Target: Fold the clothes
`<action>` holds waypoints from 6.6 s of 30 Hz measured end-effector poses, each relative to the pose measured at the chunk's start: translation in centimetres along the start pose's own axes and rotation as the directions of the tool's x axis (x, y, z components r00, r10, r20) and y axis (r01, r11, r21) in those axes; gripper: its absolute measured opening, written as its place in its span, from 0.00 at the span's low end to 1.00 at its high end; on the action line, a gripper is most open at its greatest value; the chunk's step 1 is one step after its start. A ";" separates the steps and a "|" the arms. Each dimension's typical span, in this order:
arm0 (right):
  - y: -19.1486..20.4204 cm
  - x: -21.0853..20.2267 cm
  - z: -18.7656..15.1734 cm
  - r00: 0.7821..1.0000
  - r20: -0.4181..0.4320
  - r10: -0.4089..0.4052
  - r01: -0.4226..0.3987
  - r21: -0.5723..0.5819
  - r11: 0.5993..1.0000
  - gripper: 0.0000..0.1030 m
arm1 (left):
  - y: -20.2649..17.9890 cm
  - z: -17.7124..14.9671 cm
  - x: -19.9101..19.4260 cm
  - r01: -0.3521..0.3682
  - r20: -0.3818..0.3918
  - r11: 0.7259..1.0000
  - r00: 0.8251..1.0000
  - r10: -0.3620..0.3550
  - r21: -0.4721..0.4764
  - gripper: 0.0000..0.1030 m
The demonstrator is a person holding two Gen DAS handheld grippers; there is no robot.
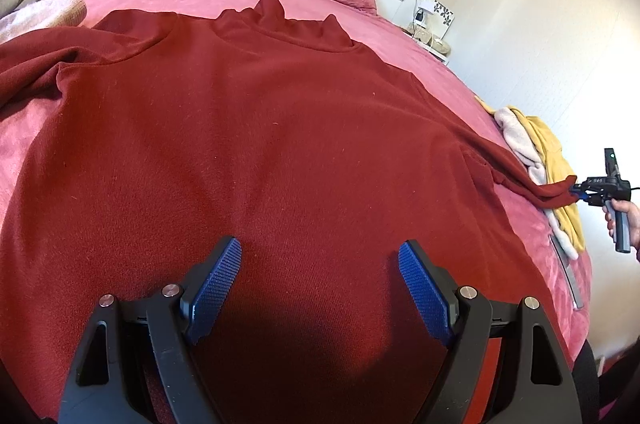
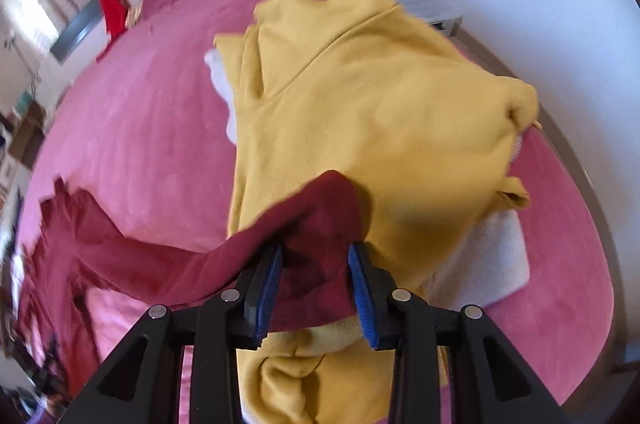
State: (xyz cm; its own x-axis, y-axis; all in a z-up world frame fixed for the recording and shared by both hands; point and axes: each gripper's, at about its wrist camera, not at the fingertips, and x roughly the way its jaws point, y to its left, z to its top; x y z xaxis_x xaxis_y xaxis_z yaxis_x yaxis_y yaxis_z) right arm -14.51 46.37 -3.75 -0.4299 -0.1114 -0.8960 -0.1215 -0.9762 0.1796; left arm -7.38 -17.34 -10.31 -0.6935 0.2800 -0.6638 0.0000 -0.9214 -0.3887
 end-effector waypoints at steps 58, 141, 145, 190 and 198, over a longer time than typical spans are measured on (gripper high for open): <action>5.6 -11.6 1.3 0.682 0.314 0.661 -0.732 0.298 0.613 0.03 | 1.0 0.0 -0.4 0.065 0.016 0.997 0.998 -0.065 -0.038 0.80; 33.0 8.2 -23.8 0.825 -0.178 0.536 -0.563 -0.178 0.807 0.37 | 11.2 12.5 -5.9 0.083 -0.229 0.991 0.972 -0.057 0.106 0.04; 33.1 8.1 -23.5 0.823 -0.200 0.531 -0.564 -0.181 0.806 0.37 | 12.9 7.8 -2.6 0.008 -0.346 0.994 0.938 0.030 0.108 0.07; 26.1 8.6 -13.1 0.795 -0.369 0.482 -0.563 -0.152 0.812 0.43 | 9.8 5.4 -0.7 -0.063 -0.036 0.976 0.997 0.073 0.210 0.75; 25.8 7.7 -20.0 0.819 -0.347 0.457 -0.535 -0.174 0.827 0.46 | 9.5 6.2 -0.8 -0.103 -0.075 0.981 0.990 0.117 0.166 0.76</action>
State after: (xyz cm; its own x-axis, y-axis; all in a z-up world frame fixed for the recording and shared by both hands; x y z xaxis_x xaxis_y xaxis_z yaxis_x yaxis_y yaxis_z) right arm -3.03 16.56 -14.14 -0.0976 -0.6019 -0.7926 0.2850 -0.7800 0.5572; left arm -11.33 -27.94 -9.52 -0.6325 0.1902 -0.7508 -0.0481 -0.9772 -0.2070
